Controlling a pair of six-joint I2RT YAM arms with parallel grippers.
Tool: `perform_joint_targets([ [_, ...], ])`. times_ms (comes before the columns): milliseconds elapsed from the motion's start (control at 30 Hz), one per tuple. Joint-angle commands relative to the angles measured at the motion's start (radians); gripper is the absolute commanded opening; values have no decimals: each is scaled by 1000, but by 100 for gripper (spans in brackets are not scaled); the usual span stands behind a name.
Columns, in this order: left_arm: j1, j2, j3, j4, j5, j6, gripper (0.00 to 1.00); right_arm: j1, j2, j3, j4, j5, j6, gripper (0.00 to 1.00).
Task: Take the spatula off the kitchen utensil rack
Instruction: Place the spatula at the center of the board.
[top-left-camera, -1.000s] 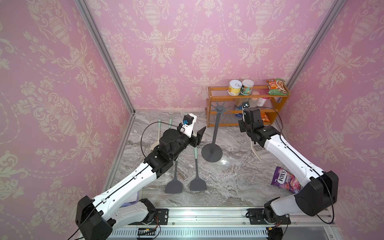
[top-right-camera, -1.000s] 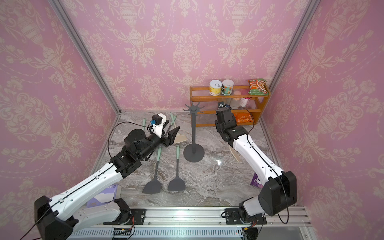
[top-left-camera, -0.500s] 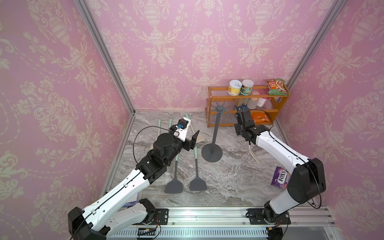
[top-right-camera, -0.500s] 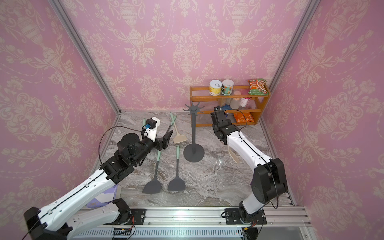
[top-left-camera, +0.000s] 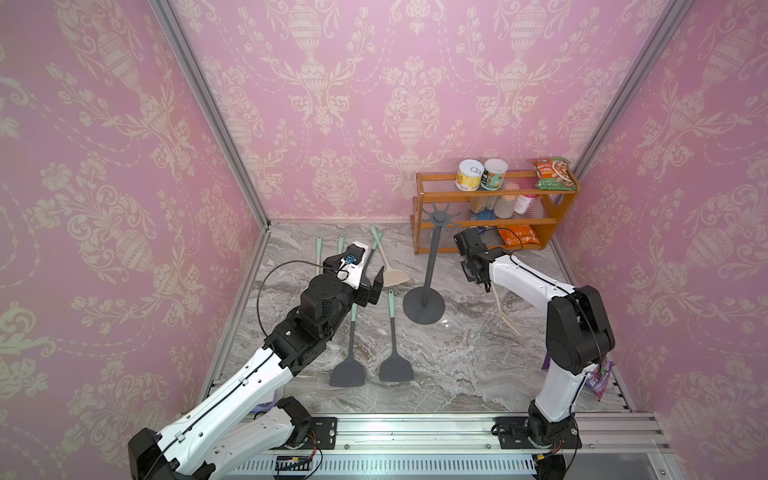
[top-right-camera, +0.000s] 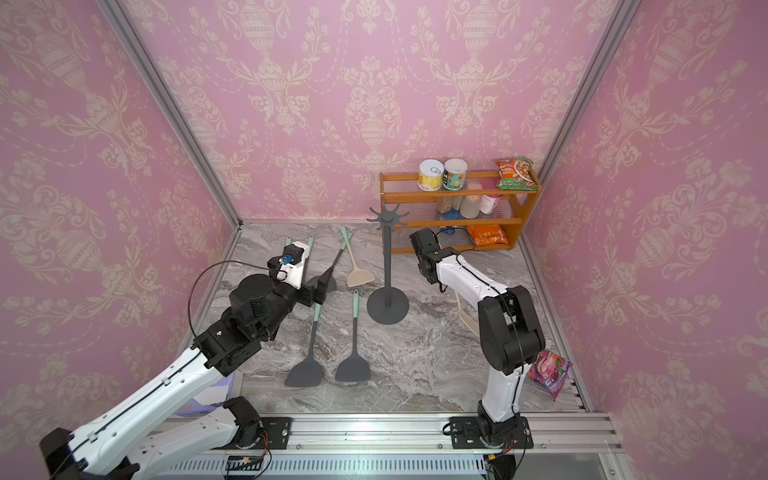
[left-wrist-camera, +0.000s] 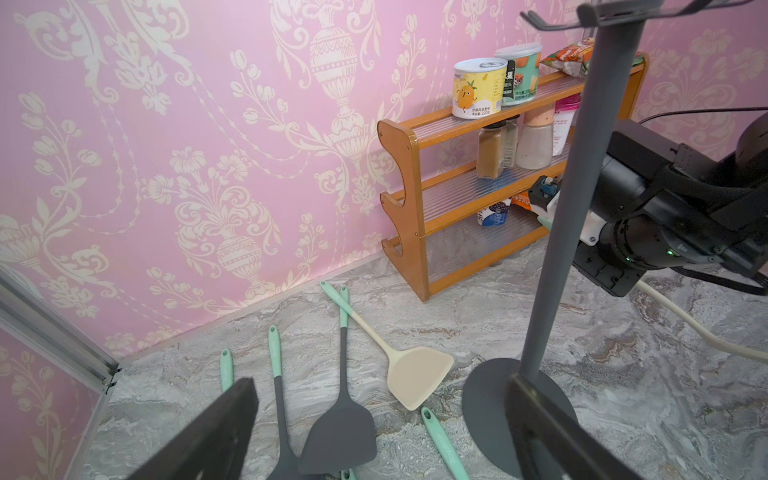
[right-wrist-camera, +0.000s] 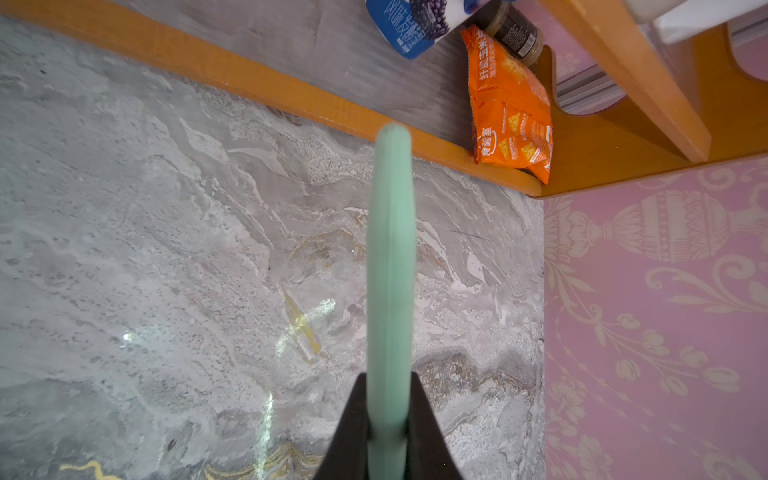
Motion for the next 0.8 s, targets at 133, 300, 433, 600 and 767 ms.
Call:
perform_joint_targets([
  [133, 44, -57, -27, -35, -16, -13, 96, 1, 116, 125, -163, 134, 56, 1],
  [300, 59, -66, -33, -45, -10, -24, 95, 2, 225, 214, -282, 214, 94, 3],
  [433, 67, -67, -35, -47, -6, -27, 95, 8, 257, 210, -298, 182, 121, 4],
  [600, 74, -67, -32, -49, 1, -29, 95, 9, 299, 213, -316, 181, 137, 6],
  [767, 79, -70, -33, -54, 0, -36, 95, 11, 338, 216, -326, 198, 138, 12],
])
